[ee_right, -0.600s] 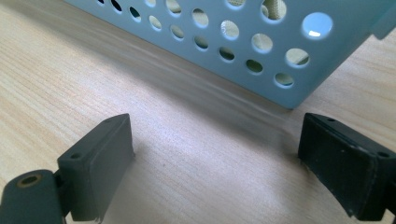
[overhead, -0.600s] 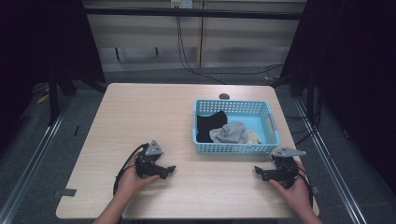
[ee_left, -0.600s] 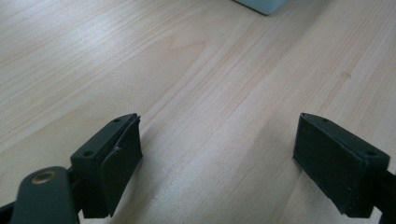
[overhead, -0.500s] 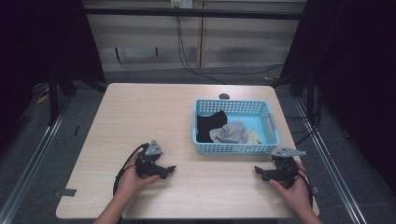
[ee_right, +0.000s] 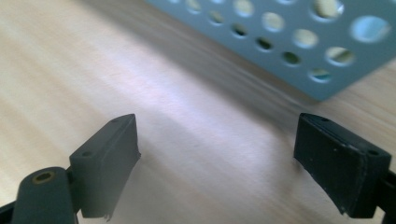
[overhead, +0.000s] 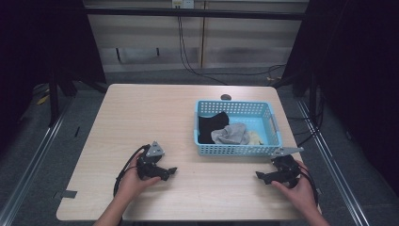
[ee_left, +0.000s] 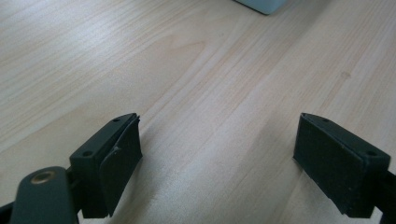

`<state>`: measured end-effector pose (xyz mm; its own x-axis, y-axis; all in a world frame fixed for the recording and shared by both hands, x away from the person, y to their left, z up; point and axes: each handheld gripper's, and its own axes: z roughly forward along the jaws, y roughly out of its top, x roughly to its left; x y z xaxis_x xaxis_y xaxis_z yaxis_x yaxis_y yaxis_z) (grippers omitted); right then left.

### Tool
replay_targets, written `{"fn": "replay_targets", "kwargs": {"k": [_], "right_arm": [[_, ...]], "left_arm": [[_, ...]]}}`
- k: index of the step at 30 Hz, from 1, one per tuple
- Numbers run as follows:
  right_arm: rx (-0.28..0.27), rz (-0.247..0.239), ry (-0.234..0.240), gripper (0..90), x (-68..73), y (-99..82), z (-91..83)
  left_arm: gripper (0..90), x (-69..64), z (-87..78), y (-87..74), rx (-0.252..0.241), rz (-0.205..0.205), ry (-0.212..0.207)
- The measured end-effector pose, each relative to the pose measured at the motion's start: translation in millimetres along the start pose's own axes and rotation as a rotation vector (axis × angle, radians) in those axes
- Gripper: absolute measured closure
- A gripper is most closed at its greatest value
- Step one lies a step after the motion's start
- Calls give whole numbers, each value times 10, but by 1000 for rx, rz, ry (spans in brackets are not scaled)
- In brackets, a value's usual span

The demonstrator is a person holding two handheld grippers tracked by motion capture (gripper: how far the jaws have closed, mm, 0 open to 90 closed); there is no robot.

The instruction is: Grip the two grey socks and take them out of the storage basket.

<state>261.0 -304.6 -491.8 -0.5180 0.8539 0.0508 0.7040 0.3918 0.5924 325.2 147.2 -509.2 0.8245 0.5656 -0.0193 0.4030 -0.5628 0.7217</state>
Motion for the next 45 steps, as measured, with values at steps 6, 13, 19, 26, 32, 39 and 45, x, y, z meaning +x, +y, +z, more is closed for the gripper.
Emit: {"fn": "replay_targets", "kwargs": {"k": [6,13,19,26,32,39,45], "right_arm": [[74,-21,67,161,77,127,-46],[168,-43,138,180,132,298,-107],[232,-91,155,188,174,530,-219],[254,-140,165,193,253,821,-332],[283,-175,166,213,269,1117,-354],[308,-175,155,216,238,1413,-297],[305,-155,144,221,186,1745,-187]], "left_arm": [[141,-1,1,0,0,-1,0],[141,-1,0,0,1,1,1],[141,-2,-2,0,2,1,3],[141,-3,-3,-1,1,2,8],[141,-4,-3,-1,1,1,7],[141,-3,-5,-3,0,3,8],[141,-4,-5,-6,0,2,1]]}}
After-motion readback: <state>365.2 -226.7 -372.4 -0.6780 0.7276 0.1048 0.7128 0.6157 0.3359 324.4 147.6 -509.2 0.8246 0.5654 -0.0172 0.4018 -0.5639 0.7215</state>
